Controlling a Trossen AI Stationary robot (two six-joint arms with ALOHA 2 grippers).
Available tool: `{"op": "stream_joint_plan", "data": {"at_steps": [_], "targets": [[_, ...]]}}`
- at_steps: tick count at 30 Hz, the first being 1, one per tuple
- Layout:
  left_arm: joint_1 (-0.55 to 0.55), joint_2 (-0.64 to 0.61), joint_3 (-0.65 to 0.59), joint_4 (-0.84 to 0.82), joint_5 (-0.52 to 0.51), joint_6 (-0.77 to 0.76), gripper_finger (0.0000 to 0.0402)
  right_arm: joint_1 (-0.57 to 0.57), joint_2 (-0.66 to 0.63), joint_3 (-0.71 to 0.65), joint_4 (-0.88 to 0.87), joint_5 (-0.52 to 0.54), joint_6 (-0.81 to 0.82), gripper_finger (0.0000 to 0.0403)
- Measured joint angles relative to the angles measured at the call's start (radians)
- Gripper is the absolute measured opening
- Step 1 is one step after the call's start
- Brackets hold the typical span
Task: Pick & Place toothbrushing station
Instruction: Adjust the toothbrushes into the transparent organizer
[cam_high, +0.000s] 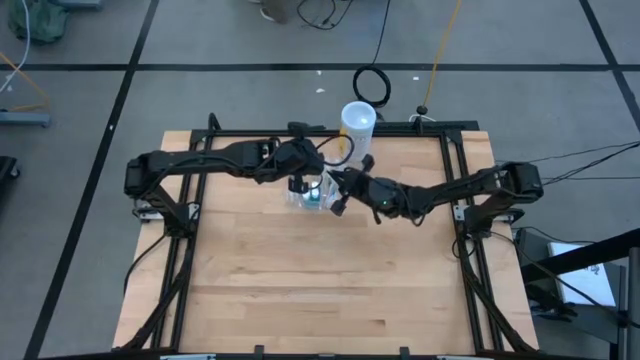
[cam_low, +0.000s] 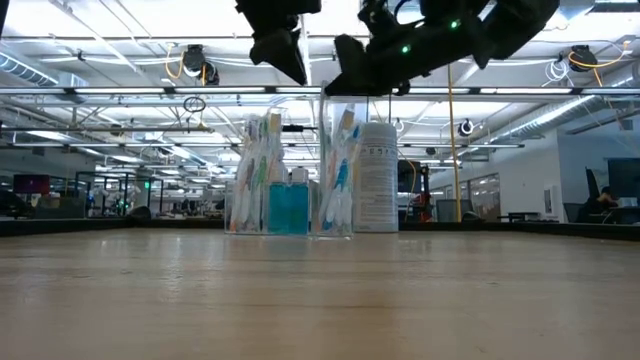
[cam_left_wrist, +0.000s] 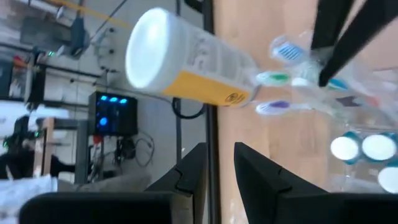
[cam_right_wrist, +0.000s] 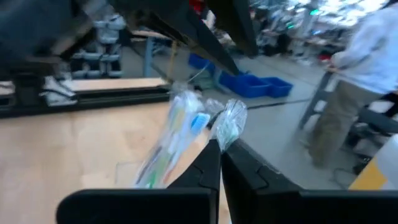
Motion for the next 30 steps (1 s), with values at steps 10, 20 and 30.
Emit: {"op": "stream_joint_plan", "data": {"at_steps": [10, 20, 30], "targets": [[0.024, -0.163, 0.000, -0.069, -0.013, -0.148, 0.0088, 0.002, 0.123, 0.000, 0.134, 0.180, -0.048, 0.0001], [0.081, -0.314, 0.001, -0.147, -0.012, -0.417, 0.0088, 0.003, 0.121, 0.000, 0.119, 0.096, -0.019, 0.0001], [0.080, -0.291, 0.000, -0.183, 0.164, -0.499, 0.0088, -0.001, 0.121, 0.000, 0.133, 0.023, -0.076, 0.0065]]}}
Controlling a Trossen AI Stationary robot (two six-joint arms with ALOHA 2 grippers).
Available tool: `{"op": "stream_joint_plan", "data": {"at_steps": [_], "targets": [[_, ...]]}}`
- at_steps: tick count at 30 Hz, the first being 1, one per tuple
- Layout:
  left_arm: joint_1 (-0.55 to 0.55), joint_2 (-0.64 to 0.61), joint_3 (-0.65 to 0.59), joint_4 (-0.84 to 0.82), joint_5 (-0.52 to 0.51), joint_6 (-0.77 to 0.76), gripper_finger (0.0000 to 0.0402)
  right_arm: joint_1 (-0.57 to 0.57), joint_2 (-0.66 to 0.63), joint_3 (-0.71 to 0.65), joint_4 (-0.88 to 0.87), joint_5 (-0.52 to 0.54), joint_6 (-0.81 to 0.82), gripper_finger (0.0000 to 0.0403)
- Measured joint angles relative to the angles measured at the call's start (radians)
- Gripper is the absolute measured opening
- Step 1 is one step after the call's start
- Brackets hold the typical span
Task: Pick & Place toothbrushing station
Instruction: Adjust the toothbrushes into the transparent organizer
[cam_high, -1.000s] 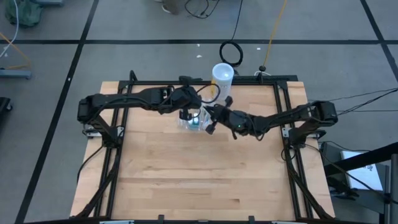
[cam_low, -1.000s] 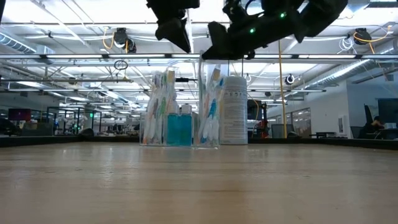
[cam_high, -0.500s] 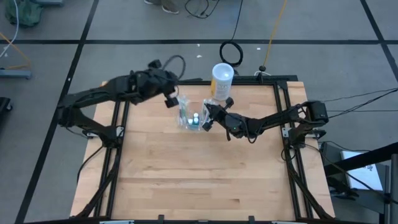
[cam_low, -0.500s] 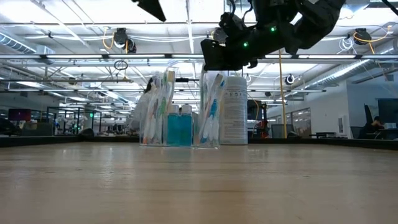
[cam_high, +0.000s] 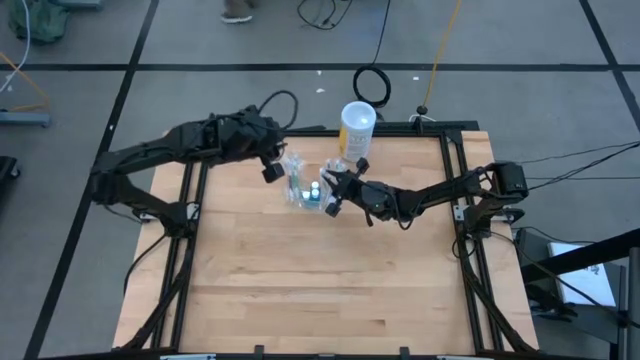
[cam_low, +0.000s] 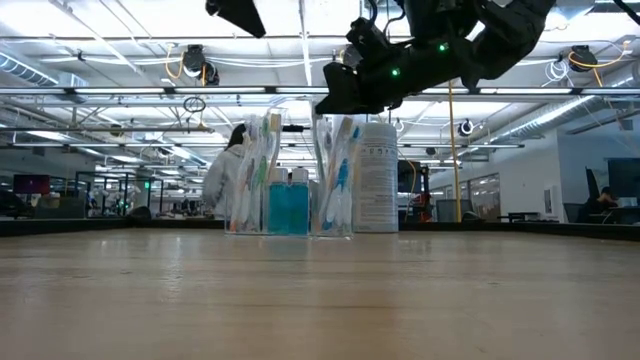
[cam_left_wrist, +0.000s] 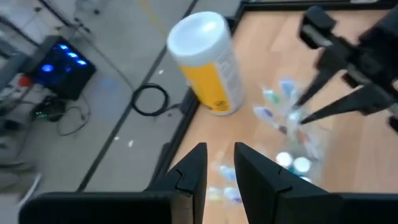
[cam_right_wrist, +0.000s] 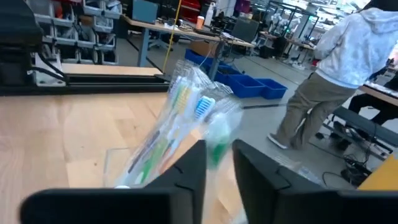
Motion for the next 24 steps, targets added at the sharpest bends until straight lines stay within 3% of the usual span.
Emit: {"op": "stream_joint_plan", "data": {"at_steps": [4, 11, 16, 20, 24], "targets": [[0.001, 0.035, 0.000, 0.016, 0.033, -0.013, 0.0088, 0.000, 0.000, 0.000, 0.002, 0.000, -0.030, 0.0107], [0.000, 0.157, 0.000, 0.134, 0.159, -0.066, 0.0088, 0.029, -0.067, 0.001, -0.034, 0.055, -0.264, 0.0152], [-0.013, 0.270, 0.000, 0.181, 0.251, 0.015, 0.0088, 0.051, -0.177, 0.001, -0.268, 0.055, -0.270, 0.0163], [-0.026, 0.344, 0.000, 0.250, 0.239, 0.066, 0.0088, 0.062, -0.290, 0.000, -0.604, 0.052, -0.196, 0.0164], [-0.030, 0.402, 0.000, 0.295, 0.201, 0.077, 0.0088, 0.060, -0.396, -0.001, -0.778, 0.053, -0.074, 0.0159]]}}
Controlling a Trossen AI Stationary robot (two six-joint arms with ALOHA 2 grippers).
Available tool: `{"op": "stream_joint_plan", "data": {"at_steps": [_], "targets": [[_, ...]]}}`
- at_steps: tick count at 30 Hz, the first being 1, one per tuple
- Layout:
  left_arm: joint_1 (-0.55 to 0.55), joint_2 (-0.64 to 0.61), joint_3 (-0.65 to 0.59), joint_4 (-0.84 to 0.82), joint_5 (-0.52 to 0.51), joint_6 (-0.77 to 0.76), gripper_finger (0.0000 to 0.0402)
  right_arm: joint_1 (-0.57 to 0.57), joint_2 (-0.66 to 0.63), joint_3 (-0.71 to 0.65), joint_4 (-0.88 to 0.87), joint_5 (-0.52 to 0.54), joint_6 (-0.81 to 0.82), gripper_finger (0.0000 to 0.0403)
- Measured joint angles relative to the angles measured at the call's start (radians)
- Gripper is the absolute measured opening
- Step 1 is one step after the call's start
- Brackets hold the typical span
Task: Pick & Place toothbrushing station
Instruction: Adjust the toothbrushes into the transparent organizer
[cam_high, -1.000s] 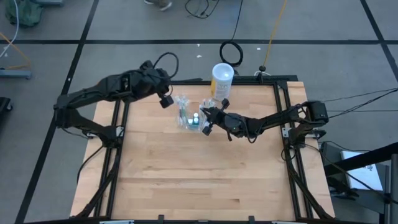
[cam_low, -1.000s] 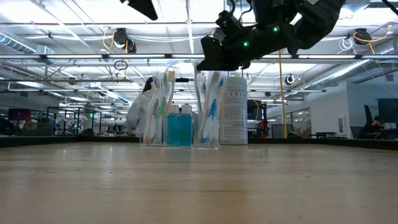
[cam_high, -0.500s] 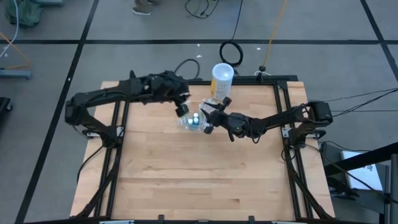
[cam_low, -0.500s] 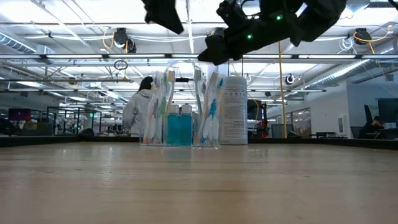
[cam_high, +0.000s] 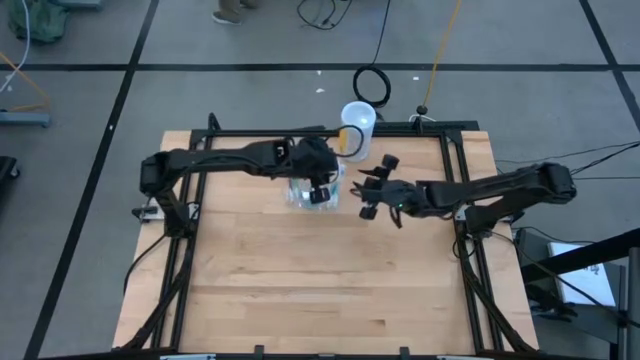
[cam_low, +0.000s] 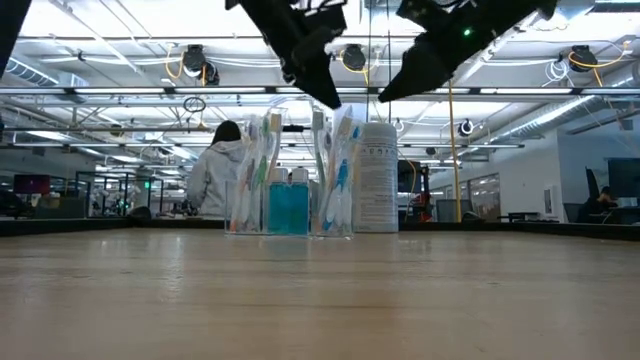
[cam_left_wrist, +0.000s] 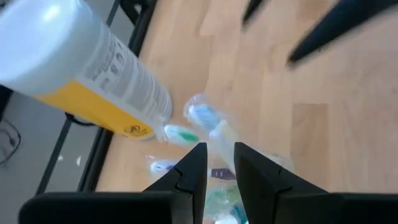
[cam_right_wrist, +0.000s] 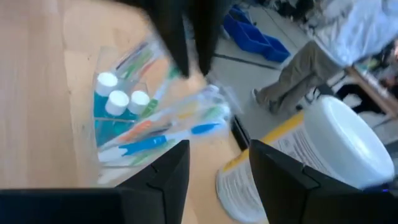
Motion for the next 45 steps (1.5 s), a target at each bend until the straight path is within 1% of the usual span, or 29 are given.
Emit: {"op": "stream_joint_plan", "data": {"at_steps": [5, 7, 11, 14, 16, 19, 22, 25, 30, 33, 42, 45], "targets": [[0.002, 0.041, 0.000, -0.020, -0.036, -0.080, 0.0088, -0.001, -0.084, 0.000, -0.062, -0.005, 0.130, 0.0156], [0.002, 0.045, 0.000, -0.038, -0.065, -0.070, 0.0088, -0.001, -0.104, -0.003, -0.083, -0.005, 0.155, 0.0157], [-0.006, 0.042, 0.000, -0.124, -0.135, 0.032, 0.0088, -0.001, -0.125, -0.039, -0.078, -0.005, 0.165, 0.0156], [-0.022, 0.033, 0.000, -0.174, -0.200, 0.119, 0.0088, -0.001, -0.130, -0.059, -0.068, -0.005, 0.141, 0.0155], [-0.038, 0.026, 0.000, -0.169, -0.241, 0.179, 0.0088, -0.001, -0.129, -0.067, -0.069, -0.005, 0.115, 0.0155], [-0.063, 0.009, 0.000, -0.146, -0.276, 0.239, 0.0088, -0.001, -0.129, -0.069, -0.067, -0.005, 0.102, 0.0154], [-0.084, -0.032, 0.000, -0.122, -0.269, 0.256, 0.0088, -0.001, -0.129, -0.069, -0.066, -0.005, 0.102, 0.0154], [-0.097, -0.081, 0.000, -0.166, -0.214, 0.262, 0.0088, -0.001, -0.129, -0.069, -0.064, -0.005, 0.101, 0.0153], [-0.092, -0.106, 0.000, -0.266, -0.139, 0.138, 0.0088, -0.001, -0.129, -0.069, -0.060, -0.008, 0.116, 0.0153], [-0.086, -0.090, -0.007, -0.262, -0.143, 0.100, 0.0088, -0.001, -0.129, -0.069, -0.059, -0.008, 0.121, 0.0152], [-0.044, -0.046, -0.071, -0.244, -0.144, 0.093, 0.0088, 0.000, -0.129, -0.069, -0.060, -0.009, 0.139, 0.0150], [-0.030, -0.046, -0.091, -0.201, -0.146, 0.102, 0.0088, 0.000, -0.129, -0.069, -0.060, -0.009, 0.140, 0.0150]]}}
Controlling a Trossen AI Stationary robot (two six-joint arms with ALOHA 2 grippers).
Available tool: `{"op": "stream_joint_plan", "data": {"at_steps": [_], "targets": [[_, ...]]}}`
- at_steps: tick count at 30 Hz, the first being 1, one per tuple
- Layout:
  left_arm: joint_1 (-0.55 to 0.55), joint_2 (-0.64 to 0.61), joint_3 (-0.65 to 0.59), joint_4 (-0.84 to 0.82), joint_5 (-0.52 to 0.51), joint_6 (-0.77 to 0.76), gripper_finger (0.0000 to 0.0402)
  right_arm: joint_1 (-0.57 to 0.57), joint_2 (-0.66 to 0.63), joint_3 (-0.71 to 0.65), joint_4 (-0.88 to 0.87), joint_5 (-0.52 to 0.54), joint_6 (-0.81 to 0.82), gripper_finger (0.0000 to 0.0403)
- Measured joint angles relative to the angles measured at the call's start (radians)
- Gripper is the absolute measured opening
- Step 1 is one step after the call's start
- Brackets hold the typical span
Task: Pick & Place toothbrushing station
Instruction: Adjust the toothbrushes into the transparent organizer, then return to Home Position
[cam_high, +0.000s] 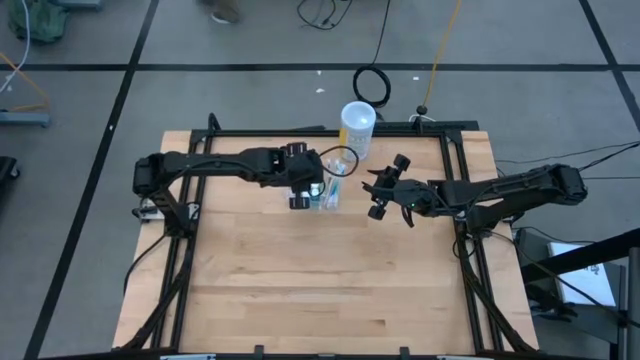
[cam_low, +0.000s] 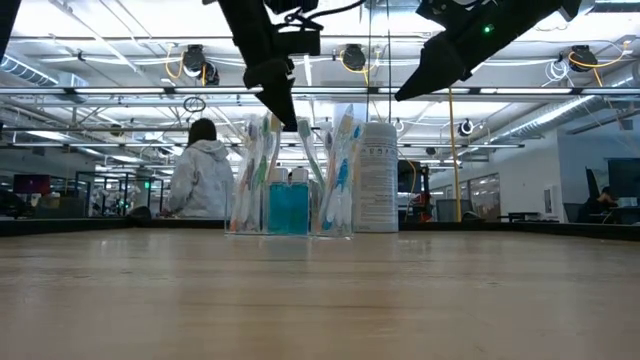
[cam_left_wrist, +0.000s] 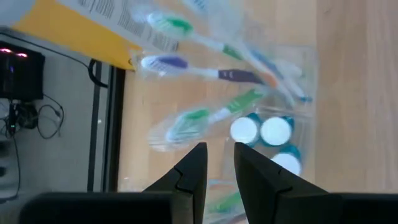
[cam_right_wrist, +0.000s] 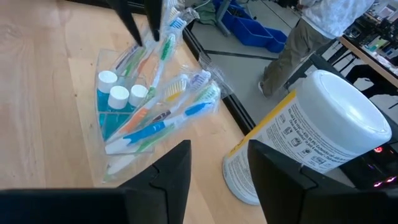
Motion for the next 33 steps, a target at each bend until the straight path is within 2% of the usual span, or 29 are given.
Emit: {"op": "stream_joint_plan", "data": {"at_steps": [6, 13, 21, 24, 28, 33], "targets": [[0.046, 0.002, -0.003, 0.058, 0.002, 0.022, 0.0088, -0.001, 0.000, 0.000, 0.000, 0.000, 0.001, 0.0149], [0.072, 0.004, -0.003, 0.134, 0.092, 0.075, 0.0088, -0.001, 0.000, 0.000, 0.000, 0.000, 0.001, 0.0147], [0.072, 0.004, -0.003, 0.191, 0.092, 0.112, 0.0088, -0.001, 0.000, 0.000, 0.000, 0.000, 0.001, 0.0148], [0.068, 0.004, -0.003, 0.177, 0.060, 0.112, 0.0088, -0.001, 0.000, 0.001, 0.000, 0.000, 0.001, 0.0146], [0.036, -0.056, -0.003, 0.128, -0.033, 0.115, 0.0088, -0.001, 0.000, 0.001, 0.000, 0.000, -0.005, 0.0146], [0.005, -0.197, -0.003, 0.080, -0.014, 0.077, 0.0088, 0.000, 0.000, 0.001, 0.003, 0.000, -0.019, 0.0140]]}}
